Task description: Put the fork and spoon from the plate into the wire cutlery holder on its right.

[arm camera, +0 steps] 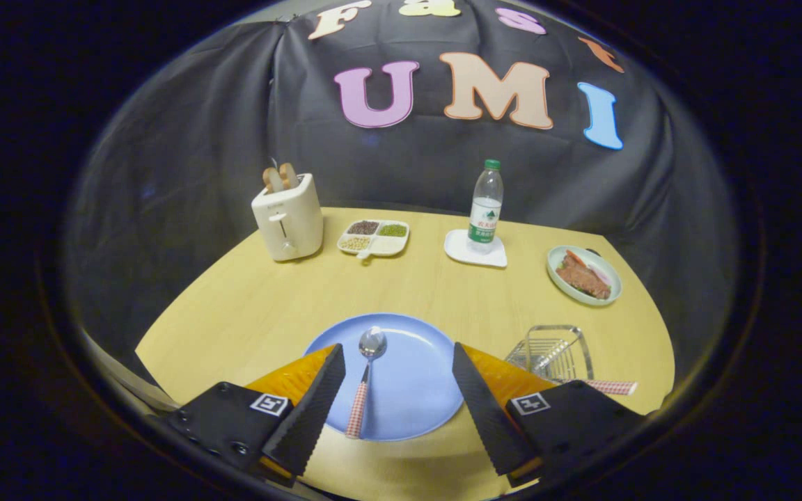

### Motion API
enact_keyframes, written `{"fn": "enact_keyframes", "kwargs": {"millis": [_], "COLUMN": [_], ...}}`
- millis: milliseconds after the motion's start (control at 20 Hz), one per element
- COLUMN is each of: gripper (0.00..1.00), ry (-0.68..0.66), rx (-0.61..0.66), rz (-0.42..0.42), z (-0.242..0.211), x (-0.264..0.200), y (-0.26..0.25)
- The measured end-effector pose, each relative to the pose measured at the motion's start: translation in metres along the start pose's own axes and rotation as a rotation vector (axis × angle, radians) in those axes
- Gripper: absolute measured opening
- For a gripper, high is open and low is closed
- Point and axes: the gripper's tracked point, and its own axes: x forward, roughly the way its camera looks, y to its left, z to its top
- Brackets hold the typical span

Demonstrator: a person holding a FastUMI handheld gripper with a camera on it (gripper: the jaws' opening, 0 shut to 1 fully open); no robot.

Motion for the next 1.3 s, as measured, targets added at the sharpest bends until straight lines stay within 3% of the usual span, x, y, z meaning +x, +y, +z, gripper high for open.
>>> {"fn": "enact_keyframes", "kwargs": {"millis": [800, 1050, 1300], "gripper": [0.99, 0.77, 0.49], "ry": [0.156, 0.219, 0.234], "rx": [-0.079, -0.098, -0.107], "rz": [-0.008, -0.004, -0.020], "z": [-0.076, -0.099, -0.108], "x": [0.044, 0.048, 0.052], "y": [0.034, 0.035, 0.033]}}
